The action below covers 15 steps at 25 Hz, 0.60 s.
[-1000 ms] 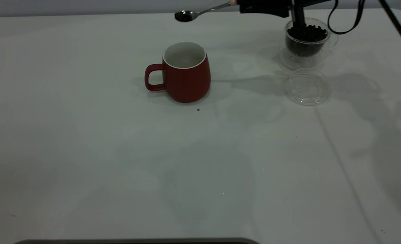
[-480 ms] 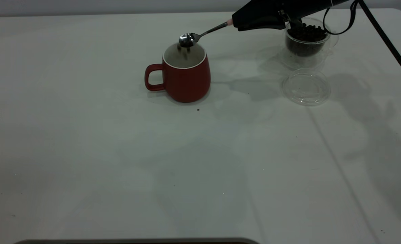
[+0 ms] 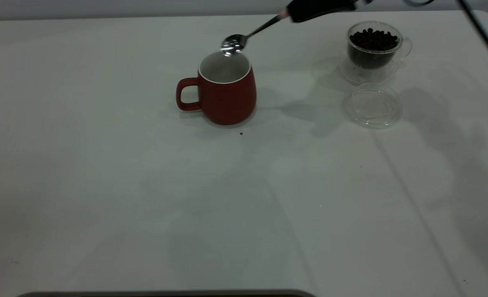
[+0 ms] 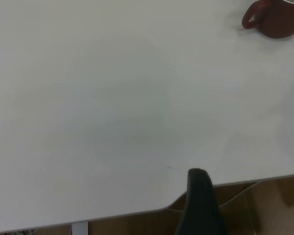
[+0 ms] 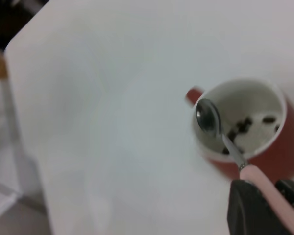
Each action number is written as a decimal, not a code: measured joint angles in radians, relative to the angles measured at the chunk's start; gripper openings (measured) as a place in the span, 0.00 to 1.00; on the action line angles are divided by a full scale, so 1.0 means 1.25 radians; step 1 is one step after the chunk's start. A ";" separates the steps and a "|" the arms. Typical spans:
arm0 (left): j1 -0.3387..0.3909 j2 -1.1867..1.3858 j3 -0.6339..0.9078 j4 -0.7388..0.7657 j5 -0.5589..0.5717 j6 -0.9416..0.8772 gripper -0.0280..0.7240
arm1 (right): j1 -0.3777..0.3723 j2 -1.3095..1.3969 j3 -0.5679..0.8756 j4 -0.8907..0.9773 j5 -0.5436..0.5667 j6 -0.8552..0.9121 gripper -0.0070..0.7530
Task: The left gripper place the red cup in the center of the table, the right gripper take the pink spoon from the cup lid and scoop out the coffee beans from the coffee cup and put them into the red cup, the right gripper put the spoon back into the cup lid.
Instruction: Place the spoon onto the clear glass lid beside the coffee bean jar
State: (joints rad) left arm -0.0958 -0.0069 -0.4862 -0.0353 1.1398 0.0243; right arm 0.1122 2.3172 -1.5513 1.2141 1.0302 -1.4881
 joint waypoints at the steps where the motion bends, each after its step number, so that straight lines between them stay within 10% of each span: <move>1: 0.000 0.000 0.000 0.000 0.000 0.000 0.82 | -0.018 -0.019 0.000 -0.037 0.029 0.014 0.13; 15: 0.000 0.000 0.000 0.000 0.000 -0.002 0.82 | -0.344 0.043 0.000 -0.180 0.112 0.196 0.13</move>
State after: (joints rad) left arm -0.0958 -0.0069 -0.4862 -0.0353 1.1398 0.0223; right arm -0.3180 2.3707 -1.5513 0.9885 1.1706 -1.2434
